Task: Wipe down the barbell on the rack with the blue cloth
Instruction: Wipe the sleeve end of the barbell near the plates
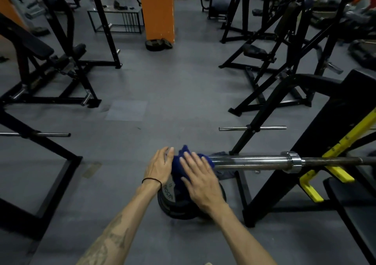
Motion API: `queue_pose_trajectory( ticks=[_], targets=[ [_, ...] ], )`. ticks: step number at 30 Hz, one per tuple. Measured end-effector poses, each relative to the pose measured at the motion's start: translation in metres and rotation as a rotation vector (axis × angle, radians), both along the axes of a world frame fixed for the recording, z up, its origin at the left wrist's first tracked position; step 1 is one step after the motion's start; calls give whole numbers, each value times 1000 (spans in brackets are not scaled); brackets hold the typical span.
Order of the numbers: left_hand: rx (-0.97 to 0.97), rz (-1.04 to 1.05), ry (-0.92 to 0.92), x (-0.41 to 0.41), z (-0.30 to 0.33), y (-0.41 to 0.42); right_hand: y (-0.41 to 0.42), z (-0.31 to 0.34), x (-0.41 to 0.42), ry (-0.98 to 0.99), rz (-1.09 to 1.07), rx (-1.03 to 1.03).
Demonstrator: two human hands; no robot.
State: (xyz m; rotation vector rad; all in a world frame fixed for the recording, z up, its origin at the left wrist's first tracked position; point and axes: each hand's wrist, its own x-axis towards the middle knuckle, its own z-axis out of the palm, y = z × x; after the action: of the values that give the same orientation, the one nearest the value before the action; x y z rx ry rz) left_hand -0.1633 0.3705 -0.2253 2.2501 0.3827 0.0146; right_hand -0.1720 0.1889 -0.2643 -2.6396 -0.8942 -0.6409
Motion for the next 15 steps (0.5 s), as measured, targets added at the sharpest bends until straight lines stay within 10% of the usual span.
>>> queue_pose_trajectory(
  ticks=[4,10,15],
  targets=[
    [23,11,-19,-5,1,3,-33,3,8,135,-460,289],
    [3,8,17,-4,-2,-5,-1,9,5,38,-23,-34],
    [-11,19,-31,-3,1,-14,-16,6,0,155,-514,287]
  ],
)
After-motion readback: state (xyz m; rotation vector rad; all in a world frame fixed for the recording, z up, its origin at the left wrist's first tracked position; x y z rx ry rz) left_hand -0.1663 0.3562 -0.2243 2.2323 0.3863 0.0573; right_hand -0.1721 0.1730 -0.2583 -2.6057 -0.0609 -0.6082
